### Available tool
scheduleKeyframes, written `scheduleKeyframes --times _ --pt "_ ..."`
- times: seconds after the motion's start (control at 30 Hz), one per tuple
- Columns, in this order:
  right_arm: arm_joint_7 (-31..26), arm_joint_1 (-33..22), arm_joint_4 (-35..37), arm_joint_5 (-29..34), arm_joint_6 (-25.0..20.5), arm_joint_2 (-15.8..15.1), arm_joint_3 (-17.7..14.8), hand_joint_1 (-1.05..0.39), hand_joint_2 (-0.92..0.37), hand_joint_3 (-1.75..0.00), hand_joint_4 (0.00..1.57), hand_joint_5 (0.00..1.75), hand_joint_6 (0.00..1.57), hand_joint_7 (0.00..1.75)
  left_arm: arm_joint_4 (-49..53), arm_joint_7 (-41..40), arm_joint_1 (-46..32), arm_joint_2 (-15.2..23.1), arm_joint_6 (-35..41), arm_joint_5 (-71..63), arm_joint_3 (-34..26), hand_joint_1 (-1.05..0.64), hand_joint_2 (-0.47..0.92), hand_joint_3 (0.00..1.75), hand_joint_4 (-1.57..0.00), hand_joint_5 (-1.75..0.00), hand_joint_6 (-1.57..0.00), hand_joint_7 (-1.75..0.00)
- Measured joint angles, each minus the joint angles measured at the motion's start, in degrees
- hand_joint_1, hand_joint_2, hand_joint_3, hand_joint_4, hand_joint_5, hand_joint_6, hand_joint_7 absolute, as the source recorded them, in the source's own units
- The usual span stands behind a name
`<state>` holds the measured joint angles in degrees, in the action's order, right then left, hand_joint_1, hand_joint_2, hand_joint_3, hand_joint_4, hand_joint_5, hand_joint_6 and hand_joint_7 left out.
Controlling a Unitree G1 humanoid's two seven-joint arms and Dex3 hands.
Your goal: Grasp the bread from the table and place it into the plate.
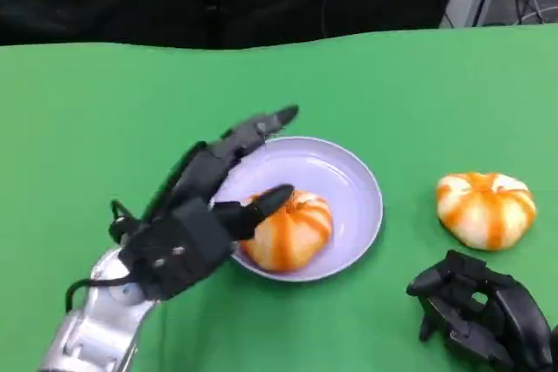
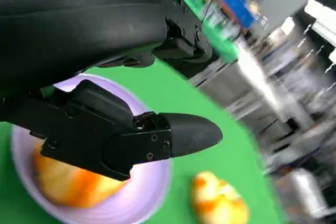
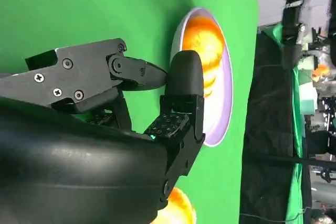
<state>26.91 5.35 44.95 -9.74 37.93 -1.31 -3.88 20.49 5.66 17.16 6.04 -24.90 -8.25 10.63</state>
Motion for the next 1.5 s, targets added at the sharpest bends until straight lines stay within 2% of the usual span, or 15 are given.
scheduleKeyframes --times 0.13,0.27,0.37,0.5,0.7,1.0,1.37,1.5 --pt "0.02 0.06 0.00 0.01 0.00 0.01 0.05 -0.22 -0.92 -0.49 0.66 1.75 0.73 1.17 -1.52 1.53 -1.22 -0.19 -0.46 3.55 -1.87 -0.73 0.92 0.57 -0.36 -0.02 -0.36 -0.01" --pt "0.06 0.29 0.67 0.02 0.09 0.01 0.02 -0.22 -0.92 -0.50 0.66 1.75 0.73 1.17 -4.09 9.14 -4.81 -1.96 -0.31 17.96 -6.09 -0.71 0.92 0.53 -0.38 -0.03 -0.36 -0.01" --pt "0.07 0.39 0.88 -0.03 0.19 -0.01 -0.02 -0.22 -0.92 -0.50 0.66 1.75 0.73 1.17 -4.48 11.87 -6.31 -2.04 -0.30 21.58 -8.12 -0.71 0.92 0.53 -0.38 -0.02 -0.36 -0.01" --pt "0.07 0.62 0.93 0.04 0.17 0.05 0.04 -0.22 -0.92 -0.50 0.67 1.75 0.74 1.16 -6.07 16.30 -9.53 -2.38 -0.32 28.60 -11.71 -0.70 0.92 0.45 -0.51 -0.05 -0.44 -0.03" --pt "0.20 0.74 1.00 -0.01 0.22 -0.11 -0.02 -0.23 -0.92 -0.49 0.67 1.75 0.73 1.16 -5.71 23.01 -16.78 -3.01 -2.25 37.59 -19.14 -0.61 0.92 0.38 -0.58 -0.04 -0.52 -0.03" --pt "0.74 0.65 1.13 -0.14 0.19 -0.41 -0.26 -0.24 -0.92 -0.49 0.68 1.75 0.74 1.15 -0.27 32.65 -21.08 -5.07 -7.45 45.59 -28.32 -0.56 0.92 0.34 -0.67 -0.04 -0.59 -0.03" --pt "1.53 0.69 1.13 -0.28 0.10 -0.46 -0.32 -0.21 -0.92 -0.50 0.67 1.75 0.74 1.14 5.72 38.74 -20.90 -4.36 -7.62 49.54 -35.70 -0.54 0.92 0.33 -0.71 -0.04 -0.62 -0.03" --pt "1.93 0.72 1.37 -0.28 0.08 -0.53 -0.39 -0.22 -0.92 -0.50 0.66 1.75 0.74 1.14 8.61 38.88 -20.67 -4.51 -7.47 49.44 -36.90 -0.35 0.92 0.28 -0.73 -0.03 -0.65 -0.02"
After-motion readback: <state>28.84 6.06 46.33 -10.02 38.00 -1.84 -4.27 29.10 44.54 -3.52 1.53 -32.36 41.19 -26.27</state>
